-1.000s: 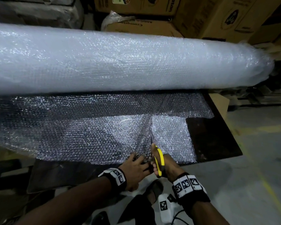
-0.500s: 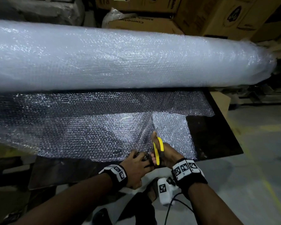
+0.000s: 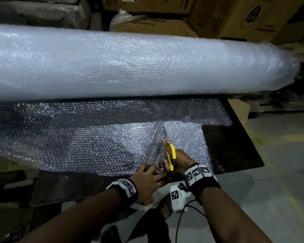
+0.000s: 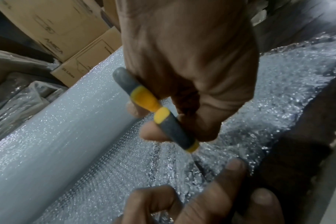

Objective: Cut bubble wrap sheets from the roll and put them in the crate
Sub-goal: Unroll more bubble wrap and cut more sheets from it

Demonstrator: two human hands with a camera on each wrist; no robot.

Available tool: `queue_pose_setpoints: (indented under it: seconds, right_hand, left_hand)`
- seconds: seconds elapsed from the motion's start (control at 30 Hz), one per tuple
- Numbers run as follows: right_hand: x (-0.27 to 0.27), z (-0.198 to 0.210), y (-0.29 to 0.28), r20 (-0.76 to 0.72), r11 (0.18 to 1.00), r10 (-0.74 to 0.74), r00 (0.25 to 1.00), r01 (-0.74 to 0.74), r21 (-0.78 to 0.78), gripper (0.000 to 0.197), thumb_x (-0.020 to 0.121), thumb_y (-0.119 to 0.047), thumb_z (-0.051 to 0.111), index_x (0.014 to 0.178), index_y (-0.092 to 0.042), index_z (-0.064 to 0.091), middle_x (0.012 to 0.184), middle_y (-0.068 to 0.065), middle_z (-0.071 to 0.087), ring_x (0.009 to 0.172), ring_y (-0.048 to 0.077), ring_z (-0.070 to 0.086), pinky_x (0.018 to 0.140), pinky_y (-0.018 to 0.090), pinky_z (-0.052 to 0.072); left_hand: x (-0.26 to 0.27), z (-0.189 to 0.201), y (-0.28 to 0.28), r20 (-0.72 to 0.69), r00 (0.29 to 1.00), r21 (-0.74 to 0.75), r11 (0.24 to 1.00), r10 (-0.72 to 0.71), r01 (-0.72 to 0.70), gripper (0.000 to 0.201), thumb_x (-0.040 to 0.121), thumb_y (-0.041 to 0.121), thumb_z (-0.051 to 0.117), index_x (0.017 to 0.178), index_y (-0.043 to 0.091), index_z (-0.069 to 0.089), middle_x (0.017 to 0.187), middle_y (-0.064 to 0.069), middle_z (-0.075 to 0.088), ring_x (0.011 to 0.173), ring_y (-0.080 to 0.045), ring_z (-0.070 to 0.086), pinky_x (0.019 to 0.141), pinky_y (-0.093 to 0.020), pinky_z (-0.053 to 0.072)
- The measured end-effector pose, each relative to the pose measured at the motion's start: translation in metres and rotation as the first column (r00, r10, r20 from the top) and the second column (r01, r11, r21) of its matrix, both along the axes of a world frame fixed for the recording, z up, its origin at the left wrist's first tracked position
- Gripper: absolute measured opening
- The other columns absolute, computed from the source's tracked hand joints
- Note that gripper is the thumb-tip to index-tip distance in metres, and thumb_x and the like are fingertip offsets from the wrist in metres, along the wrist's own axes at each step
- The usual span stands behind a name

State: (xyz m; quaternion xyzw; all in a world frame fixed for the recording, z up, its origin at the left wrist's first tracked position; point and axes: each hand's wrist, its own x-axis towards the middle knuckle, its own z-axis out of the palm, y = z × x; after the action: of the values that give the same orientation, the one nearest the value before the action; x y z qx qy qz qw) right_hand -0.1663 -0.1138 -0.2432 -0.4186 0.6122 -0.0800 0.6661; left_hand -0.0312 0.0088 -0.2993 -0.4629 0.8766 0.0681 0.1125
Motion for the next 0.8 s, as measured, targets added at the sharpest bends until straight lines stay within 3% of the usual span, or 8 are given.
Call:
queue_pose_setpoints:
  seconds: [0.2, 0.33, 0.5, 0.67, 0.8]
  right_hand:
    - [0.001, 0.001, -0.011, -0.003, 0.997, 0.08, 0.997, -0.08, 0.009, 0.077, 0.067, -0.087, 0.059, 0.059, -0.01, 0.056, 0.057, 0.009, 0.058, 0.048, 0.022, 0.056, 0.053, 0.032, 0.048]
    - [-0.001, 0.003, -0.01, 0.013, 0.979, 0.19, 0.982, -0.191, 0.067, 0.084, 0.056, -0.098, 0.053, 0.05, -0.014, 0.054, 0.062, 0.012, 0.056, 0.053, 0.025, 0.056, 0.062, 0.036, 0.048]
    - [-0.008, 0.003, -0.005, 0.067, 0.985, 0.158, 0.985, -0.163, 0.063, 0.081, 0.057, -0.095, 0.057, 0.063, -0.015, 0.049, 0.064, 0.01, 0.055, 0.054, 0.023, 0.056, 0.062, 0.036, 0.049]
    - [-0.019, 0.009, -0.008, 0.131, 0.972, 0.208, 0.969, -0.22, 0.083, 0.076, 0.069, -0.087, 0.06, 0.067, -0.011, 0.054, 0.067, 0.014, 0.055, 0.055, 0.026, 0.054, 0.055, 0.034, 0.047]
    - [-0.024, 0.018, -0.01, 0.147, 0.974, 0.192, 0.97, -0.207, 0.091, 0.075, 0.073, -0.084, 0.06, 0.075, -0.01, 0.053, 0.069, 0.015, 0.055, 0.055, 0.026, 0.055, 0.055, 0.034, 0.05]
  left_hand:
    - [0.0, 0.001, 0.0, -0.031, 0.999, -0.02, 1.0, 0.009, -0.01, 0.093, 0.068, 0.059, 0.068, 0.15, 0.032, 0.033, 0.146, 0.003, 0.031, 0.118, -0.036, 0.041, 0.097, -0.062, 0.035]
    - [0.0, 0.002, -0.001, -0.016, 1.0, -0.012, 1.0, 0.004, -0.004, 0.093, 0.066, 0.059, 0.068, 0.149, 0.032, 0.036, 0.142, 0.004, 0.041, 0.115, -0.034, 0.039, 0.095, -0.058, 0.038]
    - [-0.003, 0.008, -0.001, 0.004, 1.0, 0.006, 1.0, 0.018, -0.019, 0.084, 0.066, 0.058, 0.068, 0.143, 0.035, 0.044, 0.141, 0.01, 0.045, 0.117, -0.033, 0.042, 0.094, -0.056, 0.039]
    - [-0.005, 0.008, 0.001, -0.016, 1.0, -0.013, 1.0, 0.024, -0.024, 0.079, 0.059, 0.059, 0.069, 0.134, 0.038, 0.051, 0.139, 0.014, 0.048, 0.111, -0.03, 0.046, 0.087, -0.049, 0.045]
    - [-0.001, 0.018, 0.0, -0.054, 0.998, -0.086, 0.996, -0.028, 0.023, 0.064, 0.067, 0.053, 0.053, 0.128, 0.033, 0.056, 0.142, 0.01, 0.049, 0.112, -0.032, 0.048, 0.086, -0.048, 0.044]
